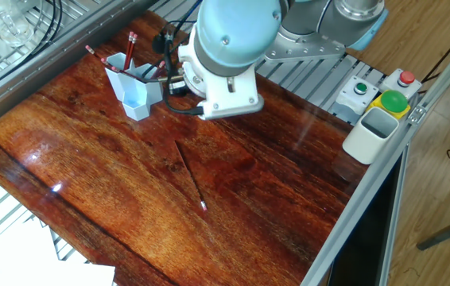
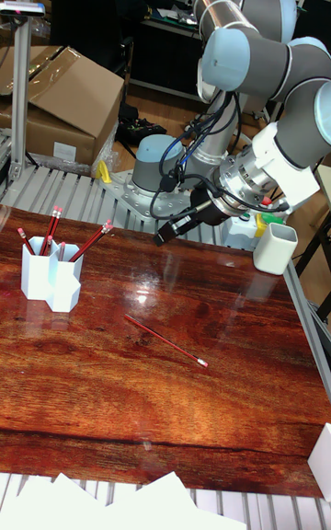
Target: Put the pen into the pen holder
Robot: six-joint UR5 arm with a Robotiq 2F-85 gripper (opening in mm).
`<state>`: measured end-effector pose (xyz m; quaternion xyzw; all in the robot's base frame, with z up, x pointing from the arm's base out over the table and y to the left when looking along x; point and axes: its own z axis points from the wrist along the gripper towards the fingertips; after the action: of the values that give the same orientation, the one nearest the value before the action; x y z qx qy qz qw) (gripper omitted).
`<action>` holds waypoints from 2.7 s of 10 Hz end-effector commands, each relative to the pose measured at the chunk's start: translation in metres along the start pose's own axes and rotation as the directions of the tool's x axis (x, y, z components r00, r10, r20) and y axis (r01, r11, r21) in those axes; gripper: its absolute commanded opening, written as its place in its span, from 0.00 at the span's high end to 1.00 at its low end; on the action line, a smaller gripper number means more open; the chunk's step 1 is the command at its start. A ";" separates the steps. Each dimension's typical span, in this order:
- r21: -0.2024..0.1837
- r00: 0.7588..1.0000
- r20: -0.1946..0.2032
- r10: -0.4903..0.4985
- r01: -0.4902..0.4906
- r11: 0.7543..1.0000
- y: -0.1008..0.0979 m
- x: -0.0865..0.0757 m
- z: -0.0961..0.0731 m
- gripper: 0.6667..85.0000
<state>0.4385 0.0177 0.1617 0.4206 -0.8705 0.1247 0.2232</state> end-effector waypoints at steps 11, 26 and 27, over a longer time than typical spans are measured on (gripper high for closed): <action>0.059 1.000 -0.011 0.029 -0.028 0.998 -0.029 -0.130 0.067 0.63; 0.078 0.989 -0.086 -0.120 0.127 0.989 -0.040 -0.139 0.082 0.49; 0.083 0.990 -0.091 -0.108 0.116 0.990 -0.037 -0.149 0.084 0.49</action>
<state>0.5174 0.0462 0.0374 0.4739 -0.8242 0.1765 0.2549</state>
